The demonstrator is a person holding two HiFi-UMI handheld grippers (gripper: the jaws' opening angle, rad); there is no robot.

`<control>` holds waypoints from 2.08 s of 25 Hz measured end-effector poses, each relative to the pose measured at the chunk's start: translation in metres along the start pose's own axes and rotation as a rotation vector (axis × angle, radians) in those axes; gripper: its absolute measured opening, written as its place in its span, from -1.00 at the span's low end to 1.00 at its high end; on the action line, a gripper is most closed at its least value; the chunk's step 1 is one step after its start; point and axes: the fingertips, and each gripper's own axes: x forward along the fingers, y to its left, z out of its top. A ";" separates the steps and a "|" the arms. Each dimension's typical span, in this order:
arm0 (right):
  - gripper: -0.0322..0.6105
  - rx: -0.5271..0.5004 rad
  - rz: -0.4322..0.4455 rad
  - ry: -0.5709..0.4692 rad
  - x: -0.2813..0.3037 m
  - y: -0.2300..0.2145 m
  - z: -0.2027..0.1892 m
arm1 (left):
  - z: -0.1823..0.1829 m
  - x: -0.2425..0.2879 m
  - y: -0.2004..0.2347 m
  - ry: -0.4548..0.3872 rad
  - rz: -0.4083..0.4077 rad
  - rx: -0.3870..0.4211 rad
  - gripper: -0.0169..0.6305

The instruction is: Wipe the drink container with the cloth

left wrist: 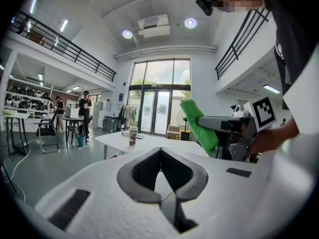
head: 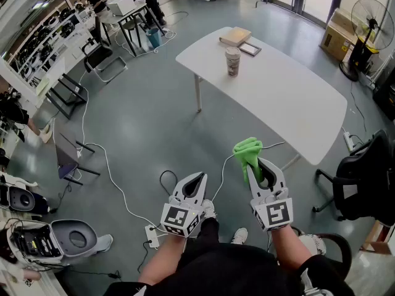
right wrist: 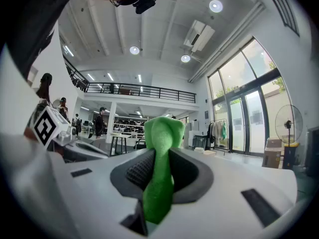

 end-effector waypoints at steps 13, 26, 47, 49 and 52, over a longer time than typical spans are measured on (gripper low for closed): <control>-0.63 0.006 -0.003 0.029 -0.054 -0.006 -0.014 | -0.018 -0.013 -0.050 0.026 0.024 0.017 -0.92; -0.59 0.146 0.024 -0.040 -0.007 -0.014 0.004 | -0.005 0.009 -0.008 0.015 0.039 0.021 -0.92; -0.59 0.092 -0.011 0.006 0.135 0.030 0.010 | 0.022 0.046 0.145 -0.016 -0.034 0.050 -0.92; -0.58 0.101 -0.010 0.017 0.144 0.032 0.008 | 0.020 0.046 0.154 -0.010 -0.034 0.043 -0.92; -0.58 0.102 -0.009 0.031 0.156 0.033 0.006 | 0.015 0.048 0.166 0.000 -0.031 0.028 -0.92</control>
